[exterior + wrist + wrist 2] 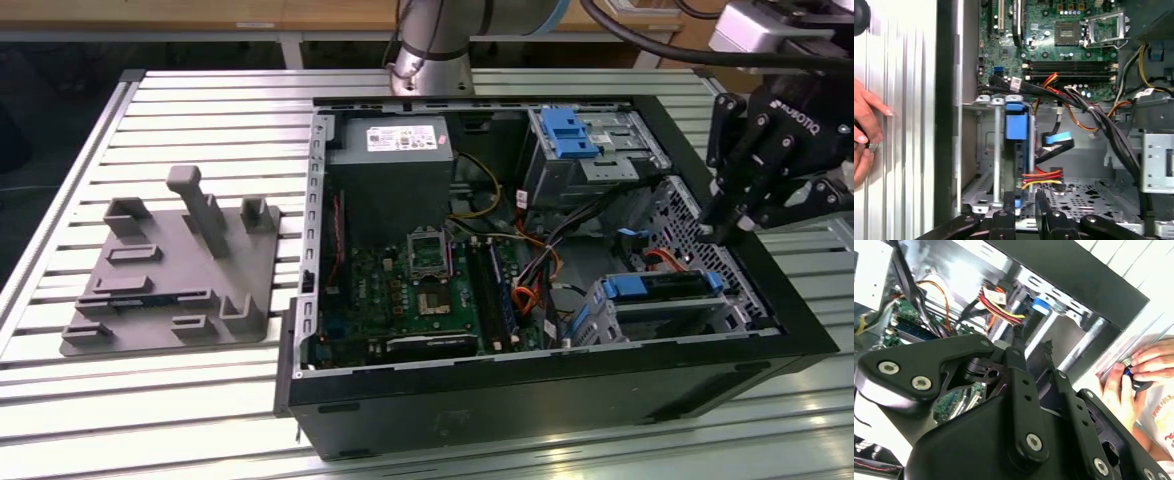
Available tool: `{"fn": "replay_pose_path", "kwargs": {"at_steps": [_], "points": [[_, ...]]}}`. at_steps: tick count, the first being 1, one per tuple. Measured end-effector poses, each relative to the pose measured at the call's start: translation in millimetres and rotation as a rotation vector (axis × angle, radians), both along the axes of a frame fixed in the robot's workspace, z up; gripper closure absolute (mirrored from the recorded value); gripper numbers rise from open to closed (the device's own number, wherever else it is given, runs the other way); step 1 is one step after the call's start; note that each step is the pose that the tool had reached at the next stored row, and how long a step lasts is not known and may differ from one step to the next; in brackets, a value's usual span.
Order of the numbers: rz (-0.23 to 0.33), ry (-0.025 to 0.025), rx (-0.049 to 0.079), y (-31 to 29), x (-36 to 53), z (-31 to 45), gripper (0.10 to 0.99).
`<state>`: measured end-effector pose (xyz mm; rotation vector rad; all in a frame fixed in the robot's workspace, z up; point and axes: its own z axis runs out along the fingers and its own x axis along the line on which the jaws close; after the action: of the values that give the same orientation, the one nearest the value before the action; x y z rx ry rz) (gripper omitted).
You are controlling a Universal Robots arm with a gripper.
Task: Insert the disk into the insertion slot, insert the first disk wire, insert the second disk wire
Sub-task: 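Insert the second disk wire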
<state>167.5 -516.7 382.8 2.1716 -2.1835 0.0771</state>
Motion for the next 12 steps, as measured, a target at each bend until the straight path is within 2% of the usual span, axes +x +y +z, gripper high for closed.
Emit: {"fn": "replay_pose_path", "kwargs": {"at_steps": [3, 4, 6, 8, 10, 12], "points": [[0.0, 0.0001, -0.013, 13.5, -0.1, -0.1, 0.784], [0.0, 0.0, -0.022, 17.3, -0.2, -0.1, 0.784], [0.0, 0.0001, -0.042, 20.8, -4.5, -1.1, 0.784], [0.0, -0.0009, -0.053, 21.7, -12.8, -2.9, 0.784], [0.0, -0.0075, -0.055, 21.9, -21.7, -5.0, 0.784], [-0.001, -0.0173, -0.055, 22.4, -30.5, -6.6, 0.784]]}}
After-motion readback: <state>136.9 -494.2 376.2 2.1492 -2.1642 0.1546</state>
